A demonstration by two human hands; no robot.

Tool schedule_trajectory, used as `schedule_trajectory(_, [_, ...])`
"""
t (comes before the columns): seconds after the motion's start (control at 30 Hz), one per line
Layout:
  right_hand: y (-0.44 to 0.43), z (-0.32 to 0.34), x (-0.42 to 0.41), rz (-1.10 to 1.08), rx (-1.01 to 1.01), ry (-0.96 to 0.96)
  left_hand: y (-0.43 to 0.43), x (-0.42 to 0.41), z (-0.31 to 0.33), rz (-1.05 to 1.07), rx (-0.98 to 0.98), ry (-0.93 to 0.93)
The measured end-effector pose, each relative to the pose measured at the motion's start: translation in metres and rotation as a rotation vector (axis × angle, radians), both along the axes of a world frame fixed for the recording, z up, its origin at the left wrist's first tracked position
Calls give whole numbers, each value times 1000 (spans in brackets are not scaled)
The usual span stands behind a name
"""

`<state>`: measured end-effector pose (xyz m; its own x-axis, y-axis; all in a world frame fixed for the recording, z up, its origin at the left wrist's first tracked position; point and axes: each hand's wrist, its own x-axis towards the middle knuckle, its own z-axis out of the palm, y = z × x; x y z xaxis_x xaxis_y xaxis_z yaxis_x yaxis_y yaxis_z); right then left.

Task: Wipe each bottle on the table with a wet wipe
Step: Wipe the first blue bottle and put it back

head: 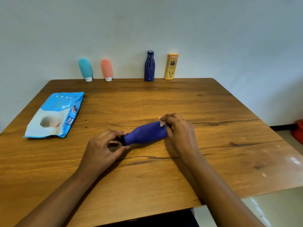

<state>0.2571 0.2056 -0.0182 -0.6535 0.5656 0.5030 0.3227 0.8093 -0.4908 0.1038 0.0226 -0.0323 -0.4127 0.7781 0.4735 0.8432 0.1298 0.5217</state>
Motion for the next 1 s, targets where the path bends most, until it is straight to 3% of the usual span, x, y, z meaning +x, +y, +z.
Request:
schedule_trajectory(0.17, [-53,-10,-16,215,128,-71,-3,2,4,-77,-16,86])
schedule_trajectory(0.27, [-25,-13,-8,67,116,-51,-3,3,3,-99,-27,130])
schedule_trajectory(0.43, [23,-12,18,-171,-126,-178,-1,1,1,-91,-7,101])
schedule_trajectory(0.5, [28,-9,25,-220,-284,-6,-1,2,2,-30,65,-39])
schedule_trajectory(0.63, [24,6,28,-138,-708,474,2,-7,3,-53,274,-755])
schedule_trajectory(0.73, [19,23,23,12,-823,597,6,-18,3,-119,320,-1052])
schedule_trajectory(0.87, [12,40,13,118,-881,589,19,-14,4,-143,320,-1086])
schedule_trajectory(1.0, [10,37,6,93,-1058,599,23,-15,3,-147,211,-916])
